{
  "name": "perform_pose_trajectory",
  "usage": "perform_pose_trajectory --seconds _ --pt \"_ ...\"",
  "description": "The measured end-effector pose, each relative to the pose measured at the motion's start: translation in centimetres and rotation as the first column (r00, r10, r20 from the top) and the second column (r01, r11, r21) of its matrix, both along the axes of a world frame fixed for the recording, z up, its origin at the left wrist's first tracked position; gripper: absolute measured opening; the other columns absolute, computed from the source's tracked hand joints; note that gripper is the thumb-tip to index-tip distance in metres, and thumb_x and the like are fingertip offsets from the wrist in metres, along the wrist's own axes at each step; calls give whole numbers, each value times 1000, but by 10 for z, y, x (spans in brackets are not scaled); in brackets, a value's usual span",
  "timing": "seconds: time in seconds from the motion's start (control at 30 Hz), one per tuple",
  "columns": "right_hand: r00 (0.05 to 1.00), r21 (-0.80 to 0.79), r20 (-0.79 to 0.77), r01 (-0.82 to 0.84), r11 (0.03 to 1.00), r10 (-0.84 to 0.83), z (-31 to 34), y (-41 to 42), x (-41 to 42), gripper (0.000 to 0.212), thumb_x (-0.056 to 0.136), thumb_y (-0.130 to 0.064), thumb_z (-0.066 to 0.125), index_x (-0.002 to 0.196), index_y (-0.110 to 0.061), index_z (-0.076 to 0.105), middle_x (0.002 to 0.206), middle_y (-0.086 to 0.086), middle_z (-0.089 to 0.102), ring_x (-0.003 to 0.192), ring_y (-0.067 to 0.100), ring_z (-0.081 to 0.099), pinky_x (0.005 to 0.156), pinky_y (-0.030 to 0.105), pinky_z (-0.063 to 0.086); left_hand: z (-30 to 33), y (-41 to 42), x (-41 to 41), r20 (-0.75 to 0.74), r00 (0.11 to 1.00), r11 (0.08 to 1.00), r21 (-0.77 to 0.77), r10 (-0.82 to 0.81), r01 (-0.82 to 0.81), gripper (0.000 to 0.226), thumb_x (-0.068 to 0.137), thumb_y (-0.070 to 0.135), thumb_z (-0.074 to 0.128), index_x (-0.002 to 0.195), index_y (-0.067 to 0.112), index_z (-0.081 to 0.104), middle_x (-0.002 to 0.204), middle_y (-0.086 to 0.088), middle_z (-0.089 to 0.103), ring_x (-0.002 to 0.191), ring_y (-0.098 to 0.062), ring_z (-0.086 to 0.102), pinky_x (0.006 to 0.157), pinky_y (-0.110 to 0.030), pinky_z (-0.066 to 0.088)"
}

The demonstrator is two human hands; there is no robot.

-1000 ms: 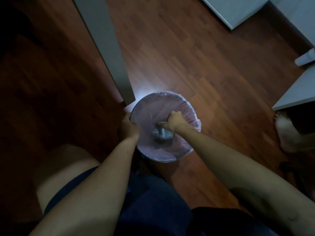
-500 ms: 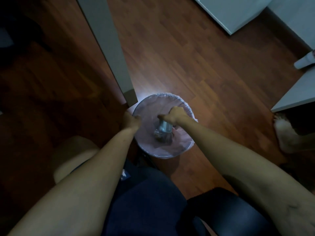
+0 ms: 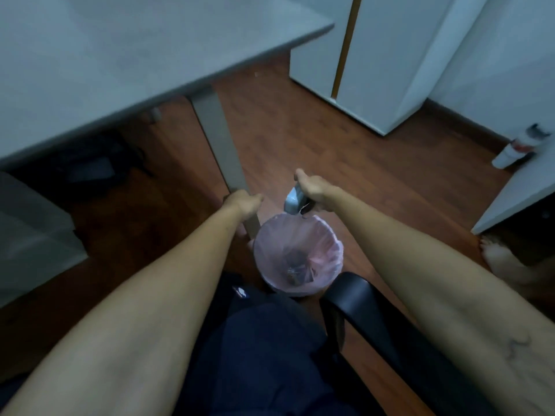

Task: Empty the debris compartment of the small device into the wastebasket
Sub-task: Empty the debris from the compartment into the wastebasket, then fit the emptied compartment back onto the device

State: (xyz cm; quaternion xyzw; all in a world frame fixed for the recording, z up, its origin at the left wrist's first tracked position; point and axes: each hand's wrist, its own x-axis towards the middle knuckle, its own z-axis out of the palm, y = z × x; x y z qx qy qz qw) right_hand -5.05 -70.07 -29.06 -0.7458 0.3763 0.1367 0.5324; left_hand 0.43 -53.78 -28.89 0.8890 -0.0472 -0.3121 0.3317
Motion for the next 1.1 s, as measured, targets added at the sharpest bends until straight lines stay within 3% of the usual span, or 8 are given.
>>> perform_pose_trajectory --seconds 0.17,0.3,0.4,0.5,0.67,0.83,0.93,1.1 --pt "989 -68 134 -54 996 63 91 19 -4 64 85 -53 33 108 1 59 82 26 65 45 32 60 54 38 57 80 16 -7 208 978 1000 11 -28 26 63 94 45 49 132 -5 54 142 -23 52 133 -36 48 105 -32 39" --pt "961 -103 234 -125 987 146 174 45 -4 62 86 -48 31 96 5 61 70 26 64 52 36 61 62 43 57 144 44 -10 290 957 999 -43 2 10 60 91 47 51 123 -2 63 130 -20 62 119 -37 59 92 -39 53" --pt "940 -144 298 -129 981 167 234 73 0 48 92 -43 32 80 -2 53 70 23 60 58 36 59 68 43 54 190 67 -10 274 960 984 -180 59 -9 50 92 43 51 114 1 66 106 -16 71 90 -31 68 80 -42 59" --pt "910 -130 370 -151 980 190 281 103 8 41 92 -43 35 85 -4 47 72 22 54 56 34 56 61 40 52 234 95 -15 233 967 960 -276 108 -41 46 97 34 48 124 -2 58 114 -20 66 95 -30 63 87 -42 54" --pt "849 -134 437 -266 955 298 328 159 29 51 94 -45 26 88 -2 52 84 22 62 73 35 60 80 44 56 291 164 -10 293 930 937 -327 222 -120 44 96 28 51 123 -6 55 107 -20 65 91 -29 63 85 -42 56" --pt "787 -89 488 -385 918 378 339 230 60 51 96 -48 26 106 -2 47 84 21 60 70 33 58 79 43 54 309 259 0 377 845 910 -318 380 -267 33 94 22 53 115 -2 59 100 -18 64 85 -28 63 76 -40 57" --pt "761 -92 491 -440 894 425 335 272 77 47 96 -46 27 106 -4 47 84 19 61 69 31 59 70 40 54 305 315 9 409 744 844 -347 528 -408 20 92 23 57 93 4 61 93 -16 62 81 -28 61 76 -41 56" --pt "730 -93 521 -467 880 443 312 321 104 53 87 -46 49 116 -2 55 102 20 63 70 31 65 60 38 60 292 381 18 524 541 744 -339 658 -576 38 75 47 64 82 11 69 96 -14 72 89 -33 71 80 -46 60"
